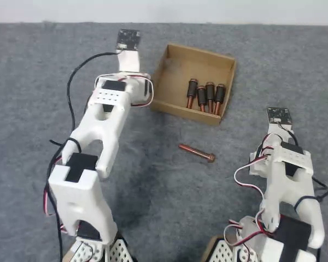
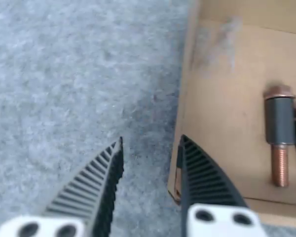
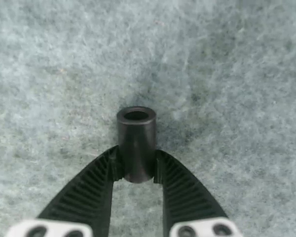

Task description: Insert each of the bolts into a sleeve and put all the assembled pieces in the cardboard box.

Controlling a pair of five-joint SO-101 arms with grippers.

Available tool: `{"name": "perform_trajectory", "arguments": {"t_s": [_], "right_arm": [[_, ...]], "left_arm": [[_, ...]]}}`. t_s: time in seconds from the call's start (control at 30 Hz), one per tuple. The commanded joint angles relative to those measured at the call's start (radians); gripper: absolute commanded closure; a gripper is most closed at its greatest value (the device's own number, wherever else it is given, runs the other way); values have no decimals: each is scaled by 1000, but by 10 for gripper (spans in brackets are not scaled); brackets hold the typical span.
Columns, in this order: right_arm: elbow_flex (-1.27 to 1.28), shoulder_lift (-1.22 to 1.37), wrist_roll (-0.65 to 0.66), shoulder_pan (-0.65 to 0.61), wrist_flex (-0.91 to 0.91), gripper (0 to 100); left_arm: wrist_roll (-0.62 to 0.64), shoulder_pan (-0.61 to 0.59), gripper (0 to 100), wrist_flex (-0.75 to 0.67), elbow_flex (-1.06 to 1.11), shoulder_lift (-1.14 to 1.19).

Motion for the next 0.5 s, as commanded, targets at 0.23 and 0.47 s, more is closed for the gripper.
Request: {"name": "perform_trajectory", "arguments": {"t_s": [0.23, 0.47], "right_arm": [[-3, -54, 18, -16, -10, 991], [-3, -54, 18, -16, -13, 991]], "left_arm": [[12, 58, 837, -58, -59, 77], [-60, 66, 889, -46, -77, 124]]}}
